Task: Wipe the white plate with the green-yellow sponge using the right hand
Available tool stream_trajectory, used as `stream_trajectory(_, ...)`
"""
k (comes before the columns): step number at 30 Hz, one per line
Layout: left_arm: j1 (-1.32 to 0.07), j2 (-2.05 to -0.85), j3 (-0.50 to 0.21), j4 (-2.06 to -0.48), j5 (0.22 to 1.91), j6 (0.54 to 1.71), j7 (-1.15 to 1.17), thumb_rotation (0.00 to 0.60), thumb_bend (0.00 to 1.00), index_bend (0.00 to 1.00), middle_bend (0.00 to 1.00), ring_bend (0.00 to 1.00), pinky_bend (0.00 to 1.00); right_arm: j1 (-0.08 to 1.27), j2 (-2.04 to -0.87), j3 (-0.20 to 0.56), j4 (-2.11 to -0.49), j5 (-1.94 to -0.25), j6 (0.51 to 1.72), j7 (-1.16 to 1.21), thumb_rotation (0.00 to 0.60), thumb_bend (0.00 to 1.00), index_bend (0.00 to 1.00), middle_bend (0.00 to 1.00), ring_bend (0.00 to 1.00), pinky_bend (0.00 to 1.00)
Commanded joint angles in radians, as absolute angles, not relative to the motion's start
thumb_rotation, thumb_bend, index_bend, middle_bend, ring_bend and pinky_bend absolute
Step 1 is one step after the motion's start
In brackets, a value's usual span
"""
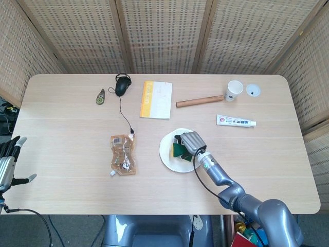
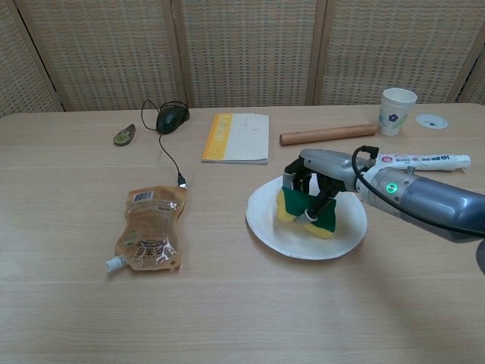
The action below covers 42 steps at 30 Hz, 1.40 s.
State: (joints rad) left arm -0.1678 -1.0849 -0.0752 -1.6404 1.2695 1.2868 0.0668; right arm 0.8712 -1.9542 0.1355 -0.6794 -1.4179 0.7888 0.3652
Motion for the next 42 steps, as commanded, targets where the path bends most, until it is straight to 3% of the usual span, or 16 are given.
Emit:
stream_trajectory(1,-0.168,-1.086,-0.075,-1.639,1.268,1.285,0.068,0.600,0.00,0.00,0.00,0.00,0.00,0.875,-1.971,0.128,-0.652,-1.419,0.773,0.367,0.600,0.21,0.50,0.56,0.45,0.64)
stream_trajectory(16,-0.168,-1.087,-0.072,-1.641,1.271,1.285,0.068,0.600,0.00,0.00,0.00,0.00,0.00,0.875,-2.026,0.125,-0.548,-1.425,0.767,0.410,0.600,0.21,0.50,0.56,0.45,0.64)
stream_trajectory(22,-0.164,-1.081,-0.073,-1.646,1.278,1.295,0.057,0.600,0.00,0.00,0.00,0.00,0.00,0.874,-2.011,0.132,-0.571,-1.445,0.836,0.422,0.600,0.21,0.50,0.56,0.45,0.64)
stream_trajectory(31,-0.156,-1.066,-0.070,-1.654,1.301,1.311,0.035,0.600,0.00,0.00,0.00,0.00,0.00,0.851,-1.767,0.174,-0.866,-1.479,1.009,0.412,0.600,0.21,0.50,0.56,0.45,0.64)
stream_trajectory(35,-0.153,-1.062,-0.070,-1.658,1.310,1.321,0.028,0.600,0.00,0.00,0.00,0.00,0.00,0.815,-1.657,0.179,-0.952,-1.440,0.991,0.330,0.600,0.21,0.50,0.56,0.45,0.64)
stream_trajectory(42,-0.153,-1.066,-0.064,-1.662,1.320,1.323,0.041,0.600,0.00,0.00,0.00,0.00,0.00,0.743,-1.557,0.076,-0.944,-1.431,0.909,0.186,0.600,0.21,0.50,0.56,0.45,0.59)
